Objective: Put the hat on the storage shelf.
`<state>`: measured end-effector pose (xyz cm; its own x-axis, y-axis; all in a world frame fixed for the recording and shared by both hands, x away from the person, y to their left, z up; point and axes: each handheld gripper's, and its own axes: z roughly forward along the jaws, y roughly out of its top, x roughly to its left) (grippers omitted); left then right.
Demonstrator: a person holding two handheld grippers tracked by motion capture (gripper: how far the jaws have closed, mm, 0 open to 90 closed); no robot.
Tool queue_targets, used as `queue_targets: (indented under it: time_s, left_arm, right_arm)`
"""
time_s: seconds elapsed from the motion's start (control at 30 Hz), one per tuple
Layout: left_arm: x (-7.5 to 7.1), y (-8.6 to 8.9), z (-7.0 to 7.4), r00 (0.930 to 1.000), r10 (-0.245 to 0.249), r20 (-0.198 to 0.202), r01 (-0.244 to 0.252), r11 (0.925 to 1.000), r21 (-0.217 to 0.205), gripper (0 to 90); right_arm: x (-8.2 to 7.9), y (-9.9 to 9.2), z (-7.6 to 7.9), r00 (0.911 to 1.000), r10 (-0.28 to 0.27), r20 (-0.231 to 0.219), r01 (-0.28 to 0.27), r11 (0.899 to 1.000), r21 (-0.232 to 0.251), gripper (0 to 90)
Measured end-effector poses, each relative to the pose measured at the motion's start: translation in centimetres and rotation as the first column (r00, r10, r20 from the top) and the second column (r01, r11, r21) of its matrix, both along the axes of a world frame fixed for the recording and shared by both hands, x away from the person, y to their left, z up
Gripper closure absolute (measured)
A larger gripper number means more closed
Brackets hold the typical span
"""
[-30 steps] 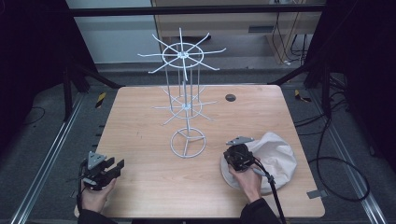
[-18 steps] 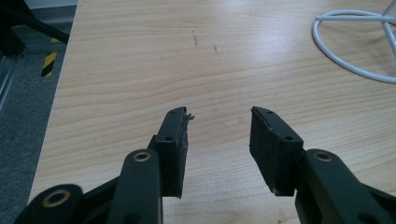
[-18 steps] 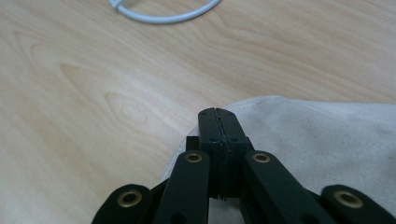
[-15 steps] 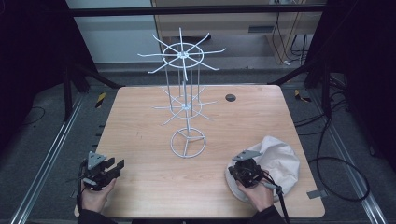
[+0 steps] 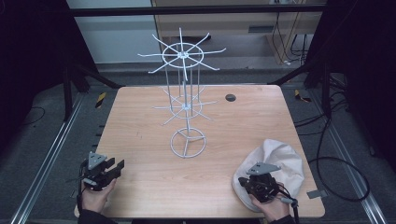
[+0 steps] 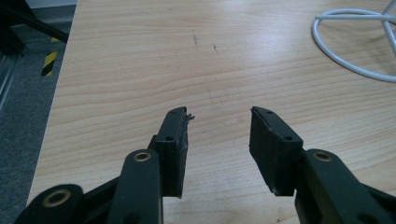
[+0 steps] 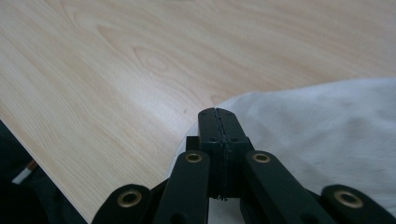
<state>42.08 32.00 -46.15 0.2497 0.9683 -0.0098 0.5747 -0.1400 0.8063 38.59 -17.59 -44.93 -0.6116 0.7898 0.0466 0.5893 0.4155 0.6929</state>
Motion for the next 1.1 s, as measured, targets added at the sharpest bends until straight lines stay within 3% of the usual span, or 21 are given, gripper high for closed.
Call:
queue_targets:
  time_s: [0.13,0.23,0.3,0.4,0.53,0.6,0.7,0.77,0.93,1.1]
  left_arm:
    - [0.0,0.1,0.0,1.0,0.001,0.0,-0.001,1.0,-0.004,56.8]
    - [0.0,0.0,0.0,1.0,0.001,0.0,-0.001,1.0,-0.004,56.8]
    - [0.0,0.0,-0.1,1.0,0.001,-0.002,-0.001,1.0,-0.004,56.8]
    - [0.1,0.0,-0.1,1.0,0.001,-0.005,-0.001,1.0,0.001,56.8]
    - [0.1,0.0,-0.1,1.0,0.002,-0.005,-0.002,1.0,-0.002,56.8]
    - [0.1,0.0,-0.1,1.0,0.001,-0.007,-0.001,1.0,-0.001,56.8]
    - [0.2,0.0,-0.2,0.9999,0.0,-0.01,0.0,1.0,0.0,56.8]
    - [0.2,0.0,-0.2,1.0,-0.001,-0.008,0.001,1.0,0.001,56.8]
    - [0.2,0.0,-0.2,1.0,0.003,-0.008,-0.003,1.0,-0.001,56.8]
    - [0.2,0.1,-0.2,1.0,0.003,-0.007,-0.003,1.0,0.0,56.8]
  right_arm:
    - [-0.1,-1.0,1.8,0.997,-0.037,0.068,0.034,0.998,0.055,90.0]
    - [0.1,-2.9,3.0,0.9839,-0.128,0.125,0.118,0.99,0.08,90.0]
    - [0.7,-4.6,3.3,0.9655,-0.207,0.158,0.195,0.977,0.086,90.0]
    - [1.8,-7.3,2.7,0.9307,-0.324,0.17,0.313,0.946,0.088,90.0]
    - [3.2,-10.4,1.1,0.8947,-0.425,0.138,0.42,0.905,0.062,90.0]
    - [3.7,-11.4,0.5,0.8834,-0.455,0.113,0.452,0.891,0.049,90.0]
    - [4.2,-11.9,-0.1,0.8807,-0.465,0.092,0.463,0.885,0.04,90.0]
    - [5.1,-11.7,-0.8,0.8858,-0.457,0.08,0.458,0.889,0.009,90.0]
    - [6.9,-10.6,-1.3,0.9046,-0.419,0.077,0.422,0.906,-0.026,90.0]
    - [8.6,-9.4,-1.1,0.9214,-0.382,0.07,0.383,0.924,-0.001,90.0]
